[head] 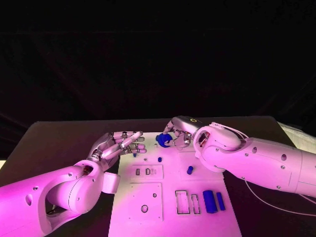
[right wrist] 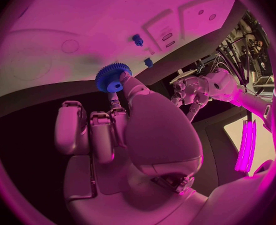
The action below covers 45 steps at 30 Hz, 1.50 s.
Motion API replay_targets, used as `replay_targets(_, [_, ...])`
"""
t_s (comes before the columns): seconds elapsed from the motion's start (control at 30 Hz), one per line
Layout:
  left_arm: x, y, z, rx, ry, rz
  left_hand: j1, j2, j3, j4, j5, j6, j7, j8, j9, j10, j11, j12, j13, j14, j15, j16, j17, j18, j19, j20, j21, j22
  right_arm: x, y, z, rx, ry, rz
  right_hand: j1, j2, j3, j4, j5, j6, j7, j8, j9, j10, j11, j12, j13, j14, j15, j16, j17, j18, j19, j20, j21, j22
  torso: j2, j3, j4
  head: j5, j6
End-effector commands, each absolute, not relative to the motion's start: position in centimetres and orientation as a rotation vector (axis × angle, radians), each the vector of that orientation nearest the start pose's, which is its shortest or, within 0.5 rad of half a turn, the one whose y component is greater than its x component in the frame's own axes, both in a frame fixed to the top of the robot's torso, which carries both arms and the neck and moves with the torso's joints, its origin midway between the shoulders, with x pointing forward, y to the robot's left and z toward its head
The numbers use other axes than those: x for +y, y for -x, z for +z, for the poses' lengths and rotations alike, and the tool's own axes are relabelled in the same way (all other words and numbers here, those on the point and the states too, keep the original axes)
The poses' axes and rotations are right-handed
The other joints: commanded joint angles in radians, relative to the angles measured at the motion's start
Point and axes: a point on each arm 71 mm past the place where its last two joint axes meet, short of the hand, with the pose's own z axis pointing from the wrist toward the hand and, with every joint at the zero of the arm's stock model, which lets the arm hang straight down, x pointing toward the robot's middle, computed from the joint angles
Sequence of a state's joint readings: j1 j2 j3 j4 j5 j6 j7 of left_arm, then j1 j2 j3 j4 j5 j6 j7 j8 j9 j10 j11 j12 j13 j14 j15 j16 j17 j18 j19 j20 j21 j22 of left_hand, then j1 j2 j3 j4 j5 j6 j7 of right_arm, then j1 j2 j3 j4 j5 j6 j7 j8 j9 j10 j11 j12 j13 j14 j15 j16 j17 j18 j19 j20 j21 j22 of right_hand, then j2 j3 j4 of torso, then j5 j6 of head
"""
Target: Assemble the parts on the task board
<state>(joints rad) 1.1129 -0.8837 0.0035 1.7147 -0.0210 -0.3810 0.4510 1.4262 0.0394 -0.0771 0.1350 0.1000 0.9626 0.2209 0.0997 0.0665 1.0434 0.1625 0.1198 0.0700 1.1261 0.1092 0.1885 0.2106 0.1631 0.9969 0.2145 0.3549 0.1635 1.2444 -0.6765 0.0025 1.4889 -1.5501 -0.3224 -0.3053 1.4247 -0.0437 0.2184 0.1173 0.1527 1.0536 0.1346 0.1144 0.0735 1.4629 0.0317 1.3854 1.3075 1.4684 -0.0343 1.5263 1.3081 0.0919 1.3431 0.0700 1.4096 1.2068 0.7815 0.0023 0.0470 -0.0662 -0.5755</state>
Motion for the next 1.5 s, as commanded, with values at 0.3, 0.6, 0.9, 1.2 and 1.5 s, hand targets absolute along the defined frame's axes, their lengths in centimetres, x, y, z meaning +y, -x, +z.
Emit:
replay_targets(0.3, [17.4, -44.3, -18.0, 1.412, 1.106, -1.684, 0.004, 0.003, -0.001, -0.005, 0.001, 0.001, 0.004, -0.006, -0.001, -0.001, 0.005, -0.005, -0.001, -0.005, 0.004, -0.004, 0.001, 0.017, -0.003, 0.002, -0.007, -0.001, -11.1, -50.9, -16.9, 1.612, 0.182, 0.554, -0.015, -0.002, 0.011, 0.006, 0.003, 0.040, -0.020, 0.003, 0.005, 0.005, -0.001, -0.007, 0.079, 0.083, -0.004, 0.005, 0.167, -0.016, 0.005, 0.003, 0.002, 0.001, 0.001, 0.0010, -0.0015, 0.008, -0.002])
replay_targets(0.6, [17.4, -44.3, -18.0, 1.413, 1.106, -1.685, 0.005, 0.004, -0.001, -0.007, 0.001, 0.001, 0.004, -0.007, -0.001, -0.002, 0.005, -0.005, -0.001, -0.005, 0.004, -0.005, 0.002, 0.017, -0.003, 0.003, -0.007, -0.002, -10.1, -51.0, -17.9, 1.619, 0.196, 0.546, -0.025, -0.009, 0.016, 0.005, 0.004, 0.027, -0.014, -0.008, 0.001, -0.004, 0.003, -0.023, 0.067, 0.082, -0.001, 0.003, 0.162, -0.015, 0.002, 0.005, -0.001, -0.004, 0.000, 0.0014, -0.0027, 0.010, -0.004])
replay_targets(0.9, [17.4, -44.3, -18.0, 1.414, 1.107, -1.684, 0.005, 0.004, -0.001, -0.007, 0.001, 0.001, 0.004, -0.007, -0.001, -0.002, 0.005, -0.005, -0.001, -0.005, 0.004, -0.005, 0.002, 0.017, -0.003, 0.003, -0.007, -0.002, -9.8, -51.2, -18.0, 1.598, 0.197, 0.550, -0.053, -0.038, 0.020, 0.001, -0.001, -0.054, 0.016, -0.053, -0.009, -0.026, 0.028, -0.059, 0.041, 0.082, 0.021, 0.004, 0.164, -0.014, -0.005, 0.022, -0.005, -0.012, 0.000, 0.0016, -0.0030, 0.011, -0.003])
replay_targets(1.2, [17.5, -44.3, -18.1, 1.417, 1.108, -1.683, 0.005, 0.005, -0.001, -0.008, 0.001, 0.000, 0.004, -0.007, -0.001, -0.002, 0.005, -0.006, -0.001, -0.005, 0.004, -0.006, 0.003, 0.017, -0.003, 0.003, -0.008, -0.002, -9.9, -51.2, -18.1, 1.611, 0.201, 0.541, -0.109, -0.073, -0.041, 0.032, -0.008, -0.168, 0.035, -0.054, -0.010, -0.061, 0.048, -0.118, -0.005, 0.081, 0.039, 0.003, 0.162, -0.010, -0.018, 0.041, -0.015, -0.029, 0.000, 0.0019, -0.0039, 0.011, -0.004])
replay_targets(1.5, [17.5, -44.3, -18.1, 1.417, 1.109, -1.682, 0.005, 0.005, -0.001, -0.008, 0.001, 0.000, 0.004, -0.008, -0.001, -0.002, 0.005, -0.006, -0.001, -0.005, 0.004, -0.006, 0.003, 0.017, -0.003, 0.003, -0.008, -0.002, -10.6, -51.2, -18.2, 1.631, 0.178, 0.541, -0.148, -0.048, -0.089, 0.090, 0.042, -0.134, 0.030, -0.039, 0.000, -0.053, 0.045, -0.109, 0.004, 0.082, 0.038, 0.005, 0.169, -0.010, -0.015, 0.044, -0.013, -0.024, 0.000, 0.0026, -0.0038, 0.011, -0.004])
